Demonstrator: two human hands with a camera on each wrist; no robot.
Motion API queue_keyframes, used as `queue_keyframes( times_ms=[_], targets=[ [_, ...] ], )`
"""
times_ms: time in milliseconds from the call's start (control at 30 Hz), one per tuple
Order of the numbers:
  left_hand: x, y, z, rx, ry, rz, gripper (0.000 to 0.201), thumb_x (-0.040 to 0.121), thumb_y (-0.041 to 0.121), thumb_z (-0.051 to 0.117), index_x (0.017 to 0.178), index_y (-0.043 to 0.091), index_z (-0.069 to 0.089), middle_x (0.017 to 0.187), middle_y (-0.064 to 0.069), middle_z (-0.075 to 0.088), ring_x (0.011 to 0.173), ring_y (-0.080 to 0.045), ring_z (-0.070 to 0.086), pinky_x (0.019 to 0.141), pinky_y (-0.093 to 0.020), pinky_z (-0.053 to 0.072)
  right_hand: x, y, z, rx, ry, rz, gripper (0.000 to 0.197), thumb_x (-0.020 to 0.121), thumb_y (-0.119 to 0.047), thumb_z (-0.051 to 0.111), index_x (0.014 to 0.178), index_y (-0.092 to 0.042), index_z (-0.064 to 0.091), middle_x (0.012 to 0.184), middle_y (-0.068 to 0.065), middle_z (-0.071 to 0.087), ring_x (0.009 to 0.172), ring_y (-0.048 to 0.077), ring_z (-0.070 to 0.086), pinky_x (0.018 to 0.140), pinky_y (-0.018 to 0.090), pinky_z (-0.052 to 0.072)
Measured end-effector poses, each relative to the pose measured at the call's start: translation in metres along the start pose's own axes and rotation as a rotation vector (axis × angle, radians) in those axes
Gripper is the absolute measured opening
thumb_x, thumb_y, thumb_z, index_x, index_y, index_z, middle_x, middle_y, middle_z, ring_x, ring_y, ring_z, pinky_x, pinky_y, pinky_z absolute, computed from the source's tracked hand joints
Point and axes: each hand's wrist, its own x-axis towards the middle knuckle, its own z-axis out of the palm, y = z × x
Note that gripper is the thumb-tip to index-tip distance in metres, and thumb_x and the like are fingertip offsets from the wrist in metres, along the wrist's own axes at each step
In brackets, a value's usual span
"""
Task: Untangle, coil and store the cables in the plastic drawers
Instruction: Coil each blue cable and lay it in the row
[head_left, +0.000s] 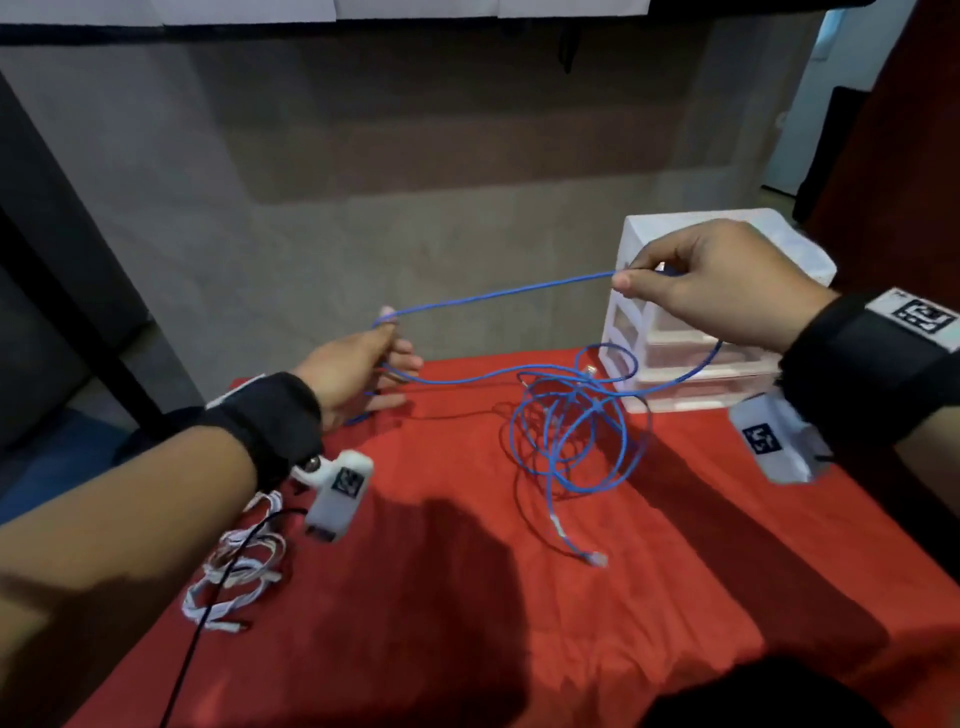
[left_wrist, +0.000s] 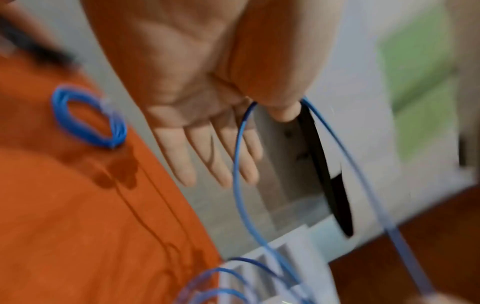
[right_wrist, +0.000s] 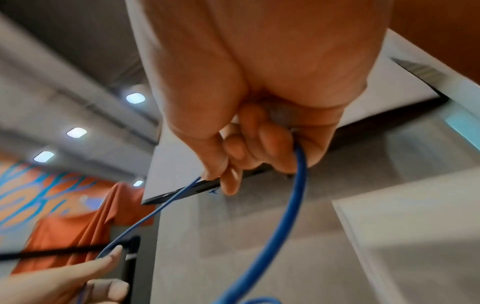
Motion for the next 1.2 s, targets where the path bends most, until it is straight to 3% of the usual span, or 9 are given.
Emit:
queue_keyframes(
  times_ms=[100,233,333,467,600,733,833,1033,1200],
  targets=[
    [-0.009,0.010,0.009,-0.145,-0.039,0.003,0.071,0.099,0.070,0.028,0.084,0.010,0.063,0.052,-0.003,0.045,0.056,-0.022,0.062,0.060,-0.031,0.053,0.002,0.015,0.012,0.124,-0.002,0.079,0.040,0.094,-0.050,0.066,0.072,-0.016,0.072,0.047,-0.009,0.051,0.046,0.008,0.043,0.047,0.015,0.031],
    [-0.009,0.005,-0.015,0.845,0.183,0.407,0.059,0.100,0.058,0.049,0.070,0.009,0.061,0.054,-0.009,0.056,0.056,-0.031,0.060,0.057,-0.036,0.045,0.005,0.043,0.014,0.144,0.058,0.201,0.041,0.092,-0.051,0.067,0.071,-0.016,0.072,0.055,-0.009,0.061,0.056,0.007,0.052,0.057,0.025,0.038],
    [-0.003,-0.006,-0.033,1.102,0.233,0.527,0.049,0.092,0.053,0.051,0.073,0.008,0.058,0.059,-0.011,0.057,0.061,-0.035,0.057,0.054,-0.036,0.039,0.006,0.053,0.015,0.038,0.101,0.161,0.042,0.091,-0.052,0.069,0.070,-0.015,0.071,0.065,0.005,0.064,0.067,0.021,0.057,0.061,0.029,0.039],
    [0.000,-0.002,-0.021,0.345,0.206,0.199,0.053,0.103,0.058,0.040,0.079,0.018,0.066,0.075,-0.003,0.067,0.061,-0.016,0.057,0.053,-0.020,0.046,0.010,0.044,0.028,0.177,0.144,0.194,0.045,0.093,-0.051,0.066,0.072,-0.011,0.068,0.055,-0.002,0.056,0.053,0.014,0.053,0.053,0.021,0.041],
    [-0.003,0.008,-0.014,-0.396,0.049,-0.060,0.074,0.093,0.079,0.028,0.078,0.014,0.061,0.052,0.003,0.047,0.053,-0.017,0.053,0.076,-0.042,0.059,0.007,0.039,0.043,0.609,-0.069,0.329,0.050,0.094,-0.053,0.065,0.076,-0.007,0.063,0.056,0.006,0.033,0.041,0.016,0.030,0.042,0.022,0.041],
    [-0.006,0.004,-0.044,0.469,0.357,0.271,0.077,0.083,0.084,0.043,0.064,0.011,0.057,0.045,-0.003,0.046,0.047,-0.025,0.047,0.057,-0.037,0.049,0.005,0.064,0.021,0.046,0.008,0.154,0.066,0.091,-0.066,0.059,0.064,-0.005,0.062,0.050,0.007,0.048,0.050,0.020,0.042,0.053,0.031,0.034],
    [-0.013,0.001,-0.065,1.028,0.384,0.512,0.062,0.089,0.066,0.057,0.067,0.009,0.053,0.053,-0.008,0.054,0.055,-0.028,0.056,0.053,-0.035,0.041,0.002,0.078,-0.001,-0.083,0.071,0.113,0.062,0.088,-0.064,0.064,0.060,-0.009,0.059,0.054,0.011,0.051,0.056,0.021,0.049,0.054,0.032,0.033],
    [-0.016,-0.009,-0.060,0.899,0.371,0.438,0.050,0.098,0.053,0.057,0.073,0.010,0.055,0.060,-0.010,0.054,0.066,-0.033,0.059,0.060,-0.036,0.044,0.006,0.084,0.014,-0.047,0.037,0.077,0.046,0.095,-0.053,0.061,0.073,-0.013,0.067,0.066,0.006,0.062,0.067,0.021,0.058,0.064,0.031,0.042],
    [-0.027,-0.016,-0.064,0.919,0.311,0.418,0.043,0.101,0.049,0.054,0.080,0.013,0.062,0.068,-0.010,0.062,0.072,-0.031,0.061,0.066,-0.037,0.046,0.002,0.087,0.025,0.170,-0.042,0.188,0.026,0.100,-0.034,0.060,0.084,-0.017,0.069,0.062,0.003,0.054,0.051,0.019,0.049,0.057,0.026,0.043]
  ],
)
